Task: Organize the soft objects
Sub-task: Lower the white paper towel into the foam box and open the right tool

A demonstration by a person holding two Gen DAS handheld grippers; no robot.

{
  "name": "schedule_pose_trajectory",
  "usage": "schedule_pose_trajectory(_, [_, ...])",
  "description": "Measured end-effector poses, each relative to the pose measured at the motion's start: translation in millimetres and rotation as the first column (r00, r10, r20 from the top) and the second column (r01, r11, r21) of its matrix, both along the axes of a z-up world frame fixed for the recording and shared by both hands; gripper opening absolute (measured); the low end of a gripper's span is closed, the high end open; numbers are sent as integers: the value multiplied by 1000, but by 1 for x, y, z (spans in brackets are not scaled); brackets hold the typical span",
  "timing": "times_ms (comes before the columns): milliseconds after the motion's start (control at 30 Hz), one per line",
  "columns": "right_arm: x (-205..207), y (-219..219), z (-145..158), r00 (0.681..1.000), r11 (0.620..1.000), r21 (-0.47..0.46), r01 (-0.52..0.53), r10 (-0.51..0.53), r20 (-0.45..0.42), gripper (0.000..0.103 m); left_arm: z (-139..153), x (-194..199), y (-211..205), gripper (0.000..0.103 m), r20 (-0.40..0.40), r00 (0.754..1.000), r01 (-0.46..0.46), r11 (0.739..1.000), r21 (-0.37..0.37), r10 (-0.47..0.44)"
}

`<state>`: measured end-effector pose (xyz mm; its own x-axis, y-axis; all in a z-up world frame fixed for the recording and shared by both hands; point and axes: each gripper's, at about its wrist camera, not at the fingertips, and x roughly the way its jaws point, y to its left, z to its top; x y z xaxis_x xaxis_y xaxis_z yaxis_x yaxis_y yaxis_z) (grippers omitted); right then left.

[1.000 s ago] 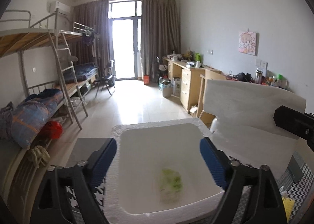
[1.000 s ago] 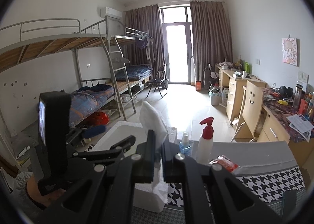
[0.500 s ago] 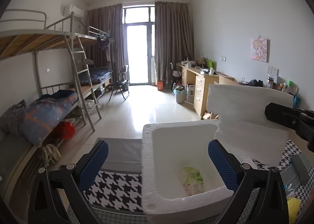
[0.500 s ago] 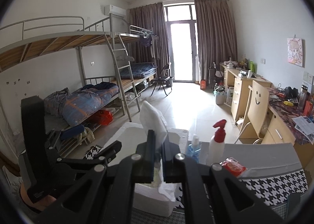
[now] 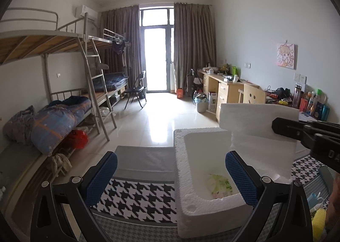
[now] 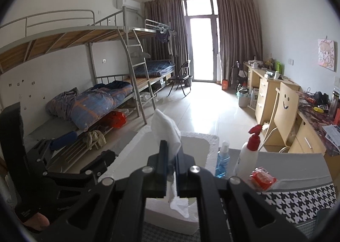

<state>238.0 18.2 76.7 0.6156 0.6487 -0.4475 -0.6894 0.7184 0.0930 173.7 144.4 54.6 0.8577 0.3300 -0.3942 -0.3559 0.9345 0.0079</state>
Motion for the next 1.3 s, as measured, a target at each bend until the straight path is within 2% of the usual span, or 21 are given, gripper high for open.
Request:
schedule_pose_trajectory(533, [17, 21, -25, 995, 997, -79, -18, 9, -103, 10, -5, -7, 12, 102, -5, 1000, -9, 1000, -21, 9])
schedule_pose_trajectory(567, [18, 22, -26, 994, 996, -85, -21, 12, -109, 13, -5, -8, 13, 102, -3, 1000, -7, 1000, -20, 7])
schedule_pose_trajectory(633, [21, 23, -29, 990, 996, -85, -30, 18, -136, 40, -4, -8, 13, 102, -2, 1000, -10, 1000, -18, 10])
schedule_pose_trajectory(700, [24, 24, -32, 987, 996, -82, -28, 14, -159, 57, -4, -8, 14, 102, -4, 1000, -10, 1000, -18, 10])
schedule_pose_trajectory(733, [24, 24, -33, 986, 996, -85, -24, 10, -164, 60, -4, -8, 14, 102, -4, 1000, -9, 1000, -18, 9])
schedule_pose_trajectory(1000, [18, 18, -25, 990, 996, -85, -15, 3, -139, 61, -4, -7, 13, 102, -9, 1000, -2, 1000, -17, 2])
schedule_pose_trajectory(1200, [13, 4, -17, 994, 999, -37, 16, -20, -106, 84, -3, -12, 11, 102, -5, 1000, 0, 1000, -13, 0])
schedule_pose_trajectory(1300, [9, 0, -13, 996, 999, -32, 26, -29, -90, 86, 0, -14, 8, 102, 2, 1000, 0, 1000, -12, 0])
